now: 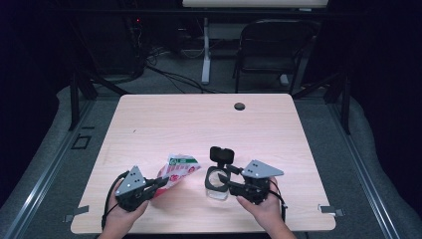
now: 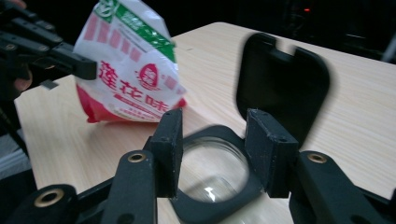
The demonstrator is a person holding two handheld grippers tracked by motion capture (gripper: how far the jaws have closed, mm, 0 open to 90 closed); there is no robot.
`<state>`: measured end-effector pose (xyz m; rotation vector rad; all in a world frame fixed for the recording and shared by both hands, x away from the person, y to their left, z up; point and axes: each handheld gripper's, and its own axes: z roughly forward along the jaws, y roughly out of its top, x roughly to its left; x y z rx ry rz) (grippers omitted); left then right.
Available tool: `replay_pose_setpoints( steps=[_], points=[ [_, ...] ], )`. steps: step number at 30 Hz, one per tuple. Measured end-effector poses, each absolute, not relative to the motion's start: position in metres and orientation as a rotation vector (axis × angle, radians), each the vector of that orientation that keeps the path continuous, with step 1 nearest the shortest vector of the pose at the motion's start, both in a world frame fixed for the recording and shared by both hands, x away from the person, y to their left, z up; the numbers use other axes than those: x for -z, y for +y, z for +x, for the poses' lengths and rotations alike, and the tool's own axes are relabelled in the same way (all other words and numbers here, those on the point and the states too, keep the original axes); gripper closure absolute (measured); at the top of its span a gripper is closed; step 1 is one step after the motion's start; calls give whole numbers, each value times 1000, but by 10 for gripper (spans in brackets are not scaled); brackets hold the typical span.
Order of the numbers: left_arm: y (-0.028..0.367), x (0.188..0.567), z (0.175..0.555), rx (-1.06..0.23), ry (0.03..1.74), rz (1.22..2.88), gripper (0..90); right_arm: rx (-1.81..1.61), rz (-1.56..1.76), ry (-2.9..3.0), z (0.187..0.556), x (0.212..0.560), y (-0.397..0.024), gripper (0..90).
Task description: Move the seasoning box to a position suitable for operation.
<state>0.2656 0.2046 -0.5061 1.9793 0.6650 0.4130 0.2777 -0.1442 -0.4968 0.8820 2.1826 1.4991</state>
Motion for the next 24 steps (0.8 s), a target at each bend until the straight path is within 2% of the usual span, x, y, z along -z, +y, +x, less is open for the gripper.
replay_pose_setpoints(
  steps=[8, 15, 24],
  points=[
    [207, 508, 265, -403, 657, 1995, 900, -1483, 785, 2306, 300, 498, -101, 600],
    [207, 508, 264, -404, 657, 2000, 900, -1501, 799, 2342, 309, 500, -90, 610],
    [203, 511, 266, -408, 657, 2013, 900, -1501, 803, 2375, 311, 500, -83, 695]
  ],
)
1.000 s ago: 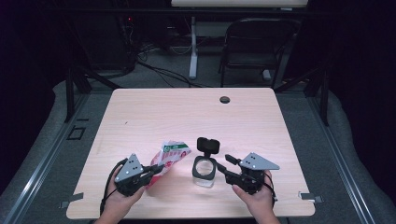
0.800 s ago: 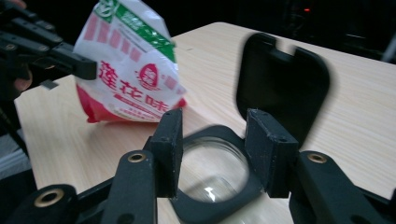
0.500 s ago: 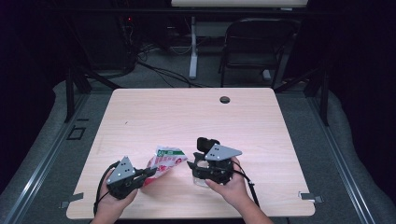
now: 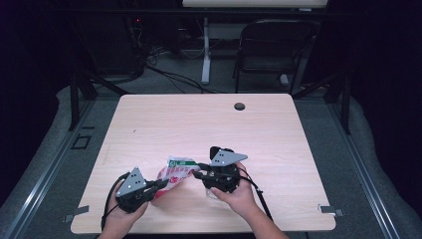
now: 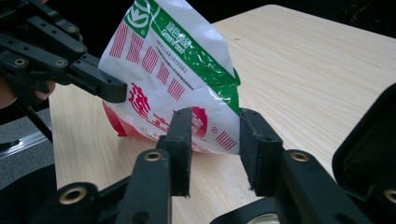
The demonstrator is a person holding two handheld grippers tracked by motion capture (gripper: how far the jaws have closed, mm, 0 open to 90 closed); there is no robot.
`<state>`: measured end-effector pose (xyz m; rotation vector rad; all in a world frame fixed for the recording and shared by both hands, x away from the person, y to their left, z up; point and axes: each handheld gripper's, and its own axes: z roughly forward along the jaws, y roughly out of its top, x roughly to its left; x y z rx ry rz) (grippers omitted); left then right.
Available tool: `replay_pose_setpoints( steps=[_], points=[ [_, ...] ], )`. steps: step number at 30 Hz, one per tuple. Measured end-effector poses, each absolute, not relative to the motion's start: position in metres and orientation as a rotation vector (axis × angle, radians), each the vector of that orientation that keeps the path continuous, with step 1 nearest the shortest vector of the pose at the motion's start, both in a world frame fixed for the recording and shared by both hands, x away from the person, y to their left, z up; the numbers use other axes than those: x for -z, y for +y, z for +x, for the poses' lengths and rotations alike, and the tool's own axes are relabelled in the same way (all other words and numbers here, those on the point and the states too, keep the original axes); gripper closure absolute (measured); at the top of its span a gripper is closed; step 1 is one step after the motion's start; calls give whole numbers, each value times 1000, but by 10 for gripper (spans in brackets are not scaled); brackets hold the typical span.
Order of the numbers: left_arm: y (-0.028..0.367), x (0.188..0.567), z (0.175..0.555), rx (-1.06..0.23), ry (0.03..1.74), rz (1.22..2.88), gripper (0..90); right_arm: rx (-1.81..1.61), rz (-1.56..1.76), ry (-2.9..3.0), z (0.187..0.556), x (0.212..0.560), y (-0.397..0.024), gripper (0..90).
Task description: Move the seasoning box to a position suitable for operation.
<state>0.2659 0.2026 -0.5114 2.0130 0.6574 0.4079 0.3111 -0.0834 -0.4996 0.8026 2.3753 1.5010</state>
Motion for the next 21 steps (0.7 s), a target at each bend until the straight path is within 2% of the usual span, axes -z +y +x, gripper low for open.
replay_pose_setpoints(
  steps=[3, 11, 12, 21],
  points=[
    [203, 512, 267, -410, 666, 2006, 900, -1518, 816, 2381, 312, 499, -86, 767],
    [204, 512, 268, -415, 677, 2004, 900, -1543, 816, 2380, 310, 497, -86, 858],
    [204, 512, 268, -414, 678, 1999, 900, -1554, 813, 2377, 310, 496, -87, 896],
    [212, 507, 270, -436, 698, 1957, 900, -1585, 750, 2356, 306, 482, -83, 900]
  ],
)
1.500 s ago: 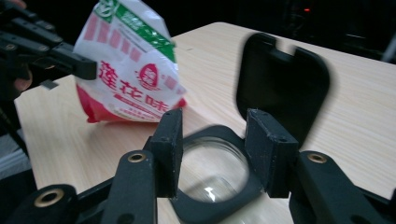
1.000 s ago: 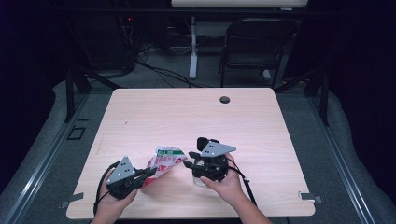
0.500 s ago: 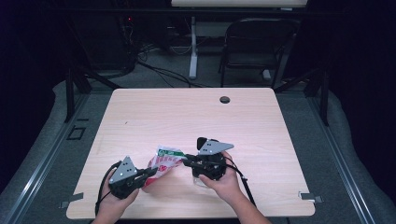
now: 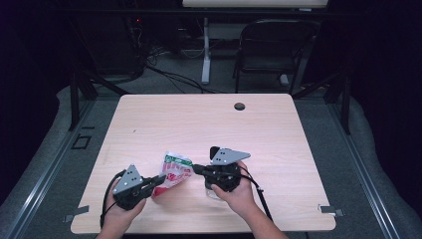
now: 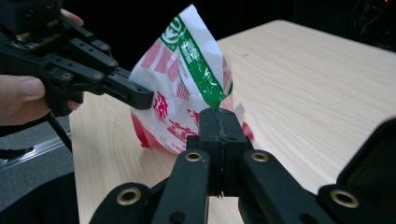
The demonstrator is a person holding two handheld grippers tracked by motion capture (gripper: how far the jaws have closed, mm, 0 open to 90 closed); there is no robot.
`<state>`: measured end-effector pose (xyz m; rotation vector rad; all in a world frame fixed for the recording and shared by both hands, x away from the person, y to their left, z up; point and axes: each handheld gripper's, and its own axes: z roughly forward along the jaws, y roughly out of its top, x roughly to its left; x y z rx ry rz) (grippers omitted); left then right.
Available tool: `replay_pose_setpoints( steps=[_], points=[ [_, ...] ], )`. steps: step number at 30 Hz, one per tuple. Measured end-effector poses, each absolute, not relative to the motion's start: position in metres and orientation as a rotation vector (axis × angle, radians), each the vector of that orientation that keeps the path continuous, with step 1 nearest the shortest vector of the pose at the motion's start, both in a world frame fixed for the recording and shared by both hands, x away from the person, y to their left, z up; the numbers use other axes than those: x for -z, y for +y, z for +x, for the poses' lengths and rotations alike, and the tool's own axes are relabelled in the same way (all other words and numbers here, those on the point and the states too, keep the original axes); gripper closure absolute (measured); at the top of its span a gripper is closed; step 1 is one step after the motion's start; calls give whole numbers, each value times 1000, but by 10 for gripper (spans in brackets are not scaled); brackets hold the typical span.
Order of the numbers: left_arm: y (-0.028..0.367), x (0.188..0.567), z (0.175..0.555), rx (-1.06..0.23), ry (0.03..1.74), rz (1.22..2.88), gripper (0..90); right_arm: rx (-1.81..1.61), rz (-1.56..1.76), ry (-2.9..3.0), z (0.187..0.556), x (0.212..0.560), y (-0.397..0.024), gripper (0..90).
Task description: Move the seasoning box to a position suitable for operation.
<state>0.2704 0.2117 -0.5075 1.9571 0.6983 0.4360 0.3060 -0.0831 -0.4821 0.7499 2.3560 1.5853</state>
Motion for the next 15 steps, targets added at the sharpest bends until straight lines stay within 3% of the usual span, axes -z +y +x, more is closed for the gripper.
replay_pose_setpoints(
  steps=[15],
  points=[
    [213, 500, 275, -447, 692, 1915, 900, -1704, 671, 2294, 303, 450, -78, 900]
  ],
)
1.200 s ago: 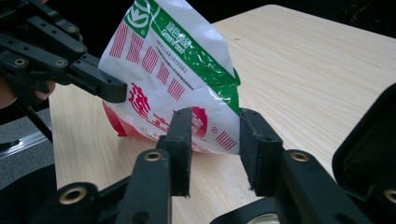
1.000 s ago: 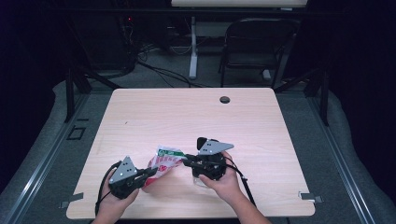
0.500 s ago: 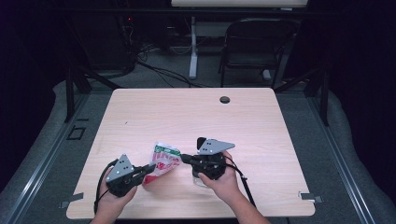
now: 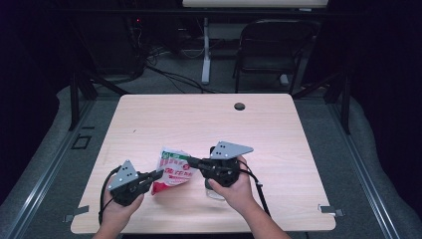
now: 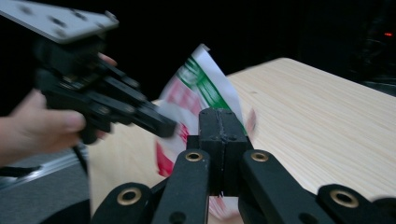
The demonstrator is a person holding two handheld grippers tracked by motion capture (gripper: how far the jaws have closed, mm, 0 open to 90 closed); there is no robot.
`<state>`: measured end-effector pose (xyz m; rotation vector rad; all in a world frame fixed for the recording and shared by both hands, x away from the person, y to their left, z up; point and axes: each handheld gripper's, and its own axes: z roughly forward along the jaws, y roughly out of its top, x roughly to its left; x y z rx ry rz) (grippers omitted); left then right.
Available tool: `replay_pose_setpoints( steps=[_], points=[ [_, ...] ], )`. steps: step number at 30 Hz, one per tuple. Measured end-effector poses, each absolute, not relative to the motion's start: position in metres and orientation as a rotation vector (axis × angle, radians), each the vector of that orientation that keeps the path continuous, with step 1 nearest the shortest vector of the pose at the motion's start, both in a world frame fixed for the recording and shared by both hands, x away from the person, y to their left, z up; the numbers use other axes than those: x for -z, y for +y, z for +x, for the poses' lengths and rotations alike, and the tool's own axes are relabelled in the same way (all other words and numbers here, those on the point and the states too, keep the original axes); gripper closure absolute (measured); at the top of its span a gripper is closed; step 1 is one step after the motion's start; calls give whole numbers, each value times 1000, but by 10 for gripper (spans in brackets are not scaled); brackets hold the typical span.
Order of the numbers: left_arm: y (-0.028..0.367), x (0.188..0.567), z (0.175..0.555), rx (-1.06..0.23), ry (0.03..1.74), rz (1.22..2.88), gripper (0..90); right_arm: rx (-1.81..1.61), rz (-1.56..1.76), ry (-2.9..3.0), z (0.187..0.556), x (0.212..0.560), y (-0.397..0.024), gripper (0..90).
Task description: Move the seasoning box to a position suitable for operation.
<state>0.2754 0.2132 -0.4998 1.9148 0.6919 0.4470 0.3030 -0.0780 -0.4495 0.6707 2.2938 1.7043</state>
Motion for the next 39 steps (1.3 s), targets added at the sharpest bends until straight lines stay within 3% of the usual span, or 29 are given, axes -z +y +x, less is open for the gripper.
replay_pose_setpoints(
  steps=[3, 7, 12, 15, 22, 26, 28, 39],
  points=[
    [215, 501, 275, -442, 700, 1916, 900, -1626, 651, 2258, 300, 451, -77, 900],
    [220, 503, 275, -443, 718, 1918, 900, -1604, 703, 2244, 305, 460, -84, 716],
    [222, 503, 276, -442, 725, 1908, 900, -1592, 710, 2298, 311, 470, -87, 672],
    [222, 503, 277, -431, 729, 1895, 900, -1604, 706, 2362, 312, 478, -84, 713],
    [223, 504, 279, -413, 732, 1890, 900, -1535, 682, 2422, 315, 487, -73, 717],
    [220, 504, 278, -413, 724, 1893, 900, -1503, 670, 2449, 316, 491, -67, 781],
    [218, 505, 278, -416, 718, 1898, 900, -1495, 664, 2462, 316, 492, -64, 866],
    [216, 505, 277, -432, 700, 1913, 900, -1514, 648, 2437, 312, 488, -65, 900]
  ],
)
